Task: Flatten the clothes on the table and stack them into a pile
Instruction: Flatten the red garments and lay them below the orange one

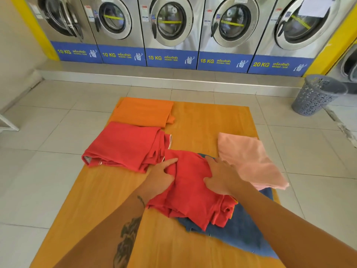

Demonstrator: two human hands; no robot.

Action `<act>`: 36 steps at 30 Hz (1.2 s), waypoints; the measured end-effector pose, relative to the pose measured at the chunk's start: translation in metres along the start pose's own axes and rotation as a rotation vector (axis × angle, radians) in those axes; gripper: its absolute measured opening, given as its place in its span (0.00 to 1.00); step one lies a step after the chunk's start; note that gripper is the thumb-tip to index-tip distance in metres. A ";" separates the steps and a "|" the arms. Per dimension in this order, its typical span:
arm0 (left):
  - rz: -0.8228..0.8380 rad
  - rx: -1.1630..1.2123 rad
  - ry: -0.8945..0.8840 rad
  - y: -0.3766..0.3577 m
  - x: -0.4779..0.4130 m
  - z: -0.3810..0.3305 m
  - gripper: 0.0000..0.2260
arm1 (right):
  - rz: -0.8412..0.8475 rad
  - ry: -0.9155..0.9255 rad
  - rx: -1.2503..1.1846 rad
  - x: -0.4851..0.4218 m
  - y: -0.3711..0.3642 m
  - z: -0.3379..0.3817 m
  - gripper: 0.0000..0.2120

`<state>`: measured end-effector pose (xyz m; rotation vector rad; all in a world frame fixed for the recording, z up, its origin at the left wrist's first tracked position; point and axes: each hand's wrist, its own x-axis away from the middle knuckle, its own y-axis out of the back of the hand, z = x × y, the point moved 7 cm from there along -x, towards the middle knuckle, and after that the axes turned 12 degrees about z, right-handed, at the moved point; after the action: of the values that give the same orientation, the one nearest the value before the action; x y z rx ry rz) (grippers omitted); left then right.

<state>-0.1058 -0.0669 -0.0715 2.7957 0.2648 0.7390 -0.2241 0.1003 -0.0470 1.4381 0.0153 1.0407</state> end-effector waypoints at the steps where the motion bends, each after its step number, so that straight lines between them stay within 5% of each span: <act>1: -0.026 0.000 -0.023 0.000 0.004 -0.001 0.30 | 0.020 0.008 -0.084 -0.002 0.003 -0.004 0.38; 7: -0.111 -0.074 -0.105 0.024 0.032 -0.013 0.30 | 0.122 0.019 -0.437 -0.005 0.012 -0.014 0.36; 11: -0.106 -0.150 -0.154 0.040 0.057 -0.015 0.31 | 0.181 0.025 -0.218 -0.006 0.009 0.011 0.40; 14: -0.083 -0.177 -0.164 0.051 0.072 0.000 0.32 | 0.138 0.088 -0.102 -0.004 0.006 0.040 0.33; 27: -0.234 -0.120 -0.126 0.186 0.163 0.107 0.31 | -0.096 0.502 -0.192 0.015 -0.028 0.220 0.26; 32: -0.230 -0.159 -0.036 0.219 0.165 0.138 0.30 | -0.108 0.393 -0.220 -0.009 -0.049 0.245 0.22; 36: -0.113 -0.411 0.203 0.202 0.149 0.172 0.32 | -0.089 0.139 0.181 -0.017 -0.074 0.243 0.28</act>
<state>0.1313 -0.2564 -0.0923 2.3054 0.2695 0.9316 -0.0514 -0.0853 -0.0647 1.5098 0.2782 1.0854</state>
